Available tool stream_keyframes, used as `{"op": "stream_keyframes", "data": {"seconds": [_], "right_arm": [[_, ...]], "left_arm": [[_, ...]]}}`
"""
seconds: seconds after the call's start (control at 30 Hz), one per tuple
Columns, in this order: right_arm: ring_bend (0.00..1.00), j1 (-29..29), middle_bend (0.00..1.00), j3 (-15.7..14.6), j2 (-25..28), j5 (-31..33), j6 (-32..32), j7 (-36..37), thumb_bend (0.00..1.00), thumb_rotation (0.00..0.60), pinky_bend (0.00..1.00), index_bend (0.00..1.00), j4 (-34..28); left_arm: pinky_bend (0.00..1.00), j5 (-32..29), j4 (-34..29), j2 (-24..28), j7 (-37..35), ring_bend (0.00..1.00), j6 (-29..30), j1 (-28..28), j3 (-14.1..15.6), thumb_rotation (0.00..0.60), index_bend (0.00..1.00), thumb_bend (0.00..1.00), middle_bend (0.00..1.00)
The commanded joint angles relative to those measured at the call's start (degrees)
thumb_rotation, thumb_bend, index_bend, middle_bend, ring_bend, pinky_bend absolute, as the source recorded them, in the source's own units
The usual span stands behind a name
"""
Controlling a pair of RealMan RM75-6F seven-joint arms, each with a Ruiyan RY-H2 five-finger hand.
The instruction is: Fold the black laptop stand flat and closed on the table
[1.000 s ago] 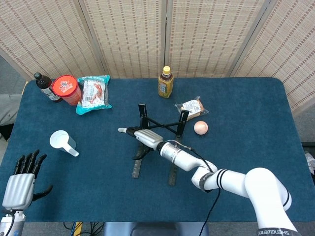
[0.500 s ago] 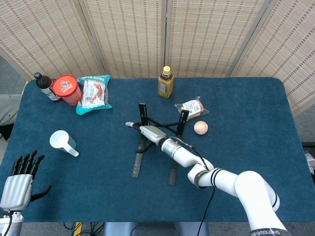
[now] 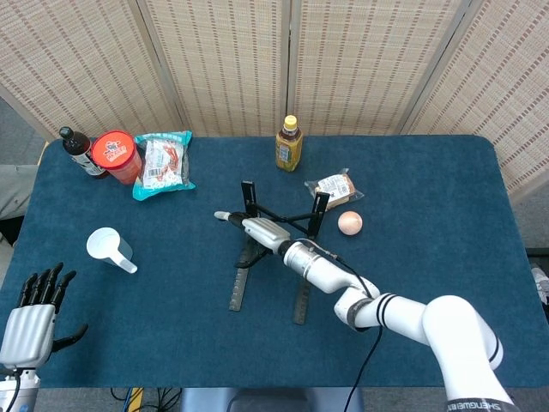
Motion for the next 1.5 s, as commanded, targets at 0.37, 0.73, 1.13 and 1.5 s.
{"op": "stream_keyframes", "data": {"seconds": [0.37, 0.73, 1.13, 1.5], "right_arm": [[0.0, -11.74, 0.12, -0.05, 26.78, -2.48, 17.37, -11.51, 0.08, 0.6, 0.0, 0.0, -31.3], [0.0, -18.5, 0.12, -0.43, 36.8, 3.07, 19.78, -18.77, 0.0, 0.6, 0.0, 0.0, -39.12], [0.0, -19.2, 0.12, -1.14, 35.69, 4.59, 14.44, -14.42, 0.0, 0.6, 0.0, 0.0, -35.48], [0.0, -20.08, 0.12, -1.27, 34.66, 2.62, 14.02, -10.57, 0.0, 0.6, 0.0, 0.0, -33.42]], "left_arm": [[0.0, 0.07, 0.98, -1.59, 0.17, 0.0, -2.31, -1.96, -0.84, 0.6, 0.11, 0.13, 0.02], [0.0, 0.47, 1.44, -1.49, -0.22, 0.0, -2.39, -2.67, -1.37, 0.6, 0.11, 0.13, 0.02], [0.0, 2.52, 0.74, -1.84, -0.08, 0.0, -2.45, -4.67, -2.65, 0.6, 0.11, 0.13, 0.02], [0.0, 3.35, 0.35, -2.68, 0.26, 0.0, -4.57, -7.52, -3.72, 0.6, 0.11, 0.13, 0.02]]}}
